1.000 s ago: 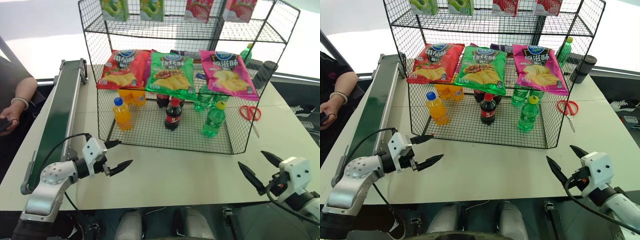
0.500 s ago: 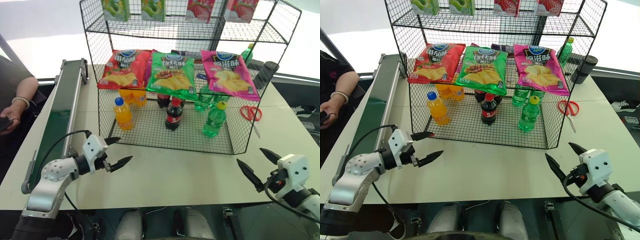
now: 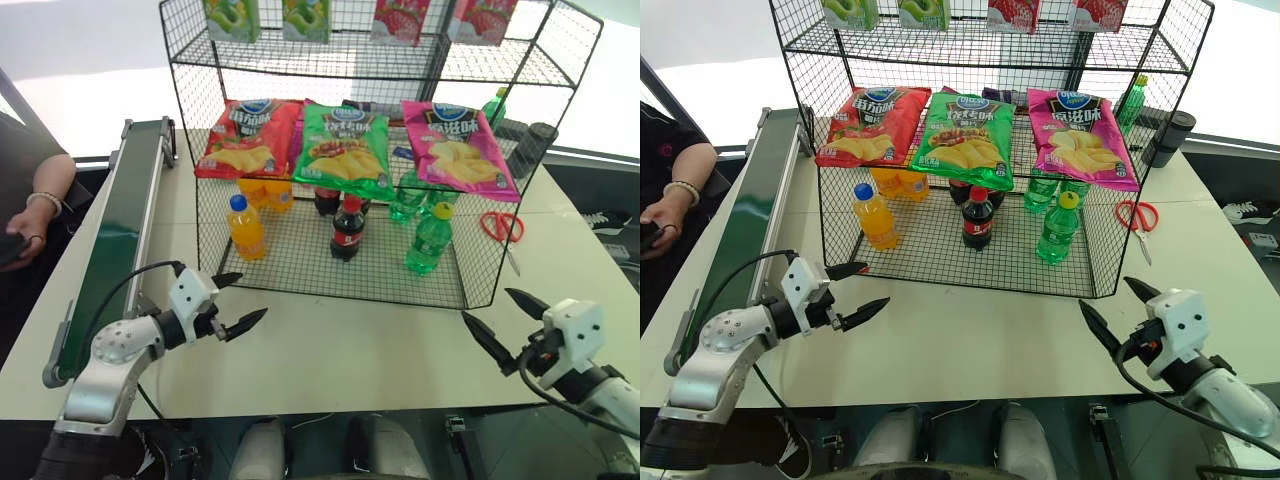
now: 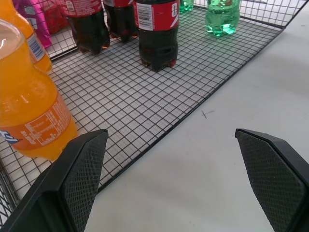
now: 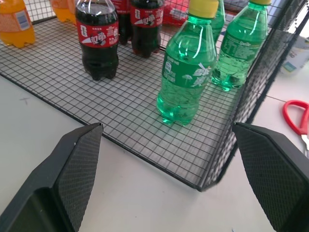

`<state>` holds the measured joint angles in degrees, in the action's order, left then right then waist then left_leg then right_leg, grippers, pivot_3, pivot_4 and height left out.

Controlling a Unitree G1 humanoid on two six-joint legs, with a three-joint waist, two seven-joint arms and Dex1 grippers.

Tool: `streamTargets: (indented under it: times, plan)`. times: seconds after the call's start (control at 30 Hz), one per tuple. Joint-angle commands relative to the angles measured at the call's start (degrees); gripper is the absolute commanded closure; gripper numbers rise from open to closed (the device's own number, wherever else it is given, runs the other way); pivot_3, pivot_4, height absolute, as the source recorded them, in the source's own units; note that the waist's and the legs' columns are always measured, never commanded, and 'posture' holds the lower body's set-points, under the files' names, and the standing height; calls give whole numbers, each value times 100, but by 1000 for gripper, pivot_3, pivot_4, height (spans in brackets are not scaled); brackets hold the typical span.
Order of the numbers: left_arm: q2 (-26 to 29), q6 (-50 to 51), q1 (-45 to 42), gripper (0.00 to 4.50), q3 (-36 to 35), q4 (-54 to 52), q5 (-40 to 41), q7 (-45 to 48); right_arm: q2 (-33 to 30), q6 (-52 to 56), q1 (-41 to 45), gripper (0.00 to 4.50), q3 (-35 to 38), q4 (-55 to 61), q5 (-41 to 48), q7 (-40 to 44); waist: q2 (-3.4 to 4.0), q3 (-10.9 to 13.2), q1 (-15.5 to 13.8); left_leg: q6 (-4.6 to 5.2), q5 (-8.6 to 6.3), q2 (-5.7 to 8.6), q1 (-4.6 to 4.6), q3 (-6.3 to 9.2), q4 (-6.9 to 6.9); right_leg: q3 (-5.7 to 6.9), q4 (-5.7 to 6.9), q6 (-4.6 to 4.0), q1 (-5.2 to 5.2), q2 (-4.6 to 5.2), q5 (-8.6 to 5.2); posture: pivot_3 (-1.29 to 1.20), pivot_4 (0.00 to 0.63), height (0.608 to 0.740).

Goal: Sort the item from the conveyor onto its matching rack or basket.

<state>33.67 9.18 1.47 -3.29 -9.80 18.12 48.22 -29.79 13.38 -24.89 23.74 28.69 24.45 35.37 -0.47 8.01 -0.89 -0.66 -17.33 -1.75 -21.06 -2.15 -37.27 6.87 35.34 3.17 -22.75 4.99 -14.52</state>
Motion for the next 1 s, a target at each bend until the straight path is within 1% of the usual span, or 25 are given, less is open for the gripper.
streamTargets:
  times: [0.03, 0.4, 0.67, 0.87, 1.0]
  plan:
    - [-24, -64, 6, 0, -66, -213, 10, -94, -28, -187, 138, 38, -22, -208, 9, 145, 0, 0, -2, 0, 0, 0, 0, 0, 0, 0, 0, 0, 0, 0, 0, 0, 150, 734]
    - [-119, 82, -69, 0, -29, -170, 25, -246, 102, -907, 240, 38, -83, -983, -143, 434, 0, 0, -4, 0, 0, 0, 5, -1, 0, 0, 2, 0, 4, 0, 0, 0, 150, 734]
    - [-139, 254, -133, 0, -76, -196, 38, -387, 97, -1177, 492, 38, -182, -1473, -185, 566, 1, 0, 3, 0, 0, 0, 12, -2, 1, -1, 4, 0, 7, 0, 0, 0, 150, 734]
    - [-208, 422, -5, 0, -140, -316, 82, -598, -8, -1182, 705, 38, -271, -1662, -192, 688, 1, 0, 3, 0, 0, 0, 15, -3, 1, -2, 4, 0, 10, 0, 0, 0, 150, 734]
    - [-260, 440, 21, 0, -130, -321, 66, -678, -52, -978, 865, 38, -324, -1498, -193, 584, 1, 0, -3, 0, 0, 0, 17, -4, 0, -2, 5, 0, 11, 1, 0, 0, 150, 734]
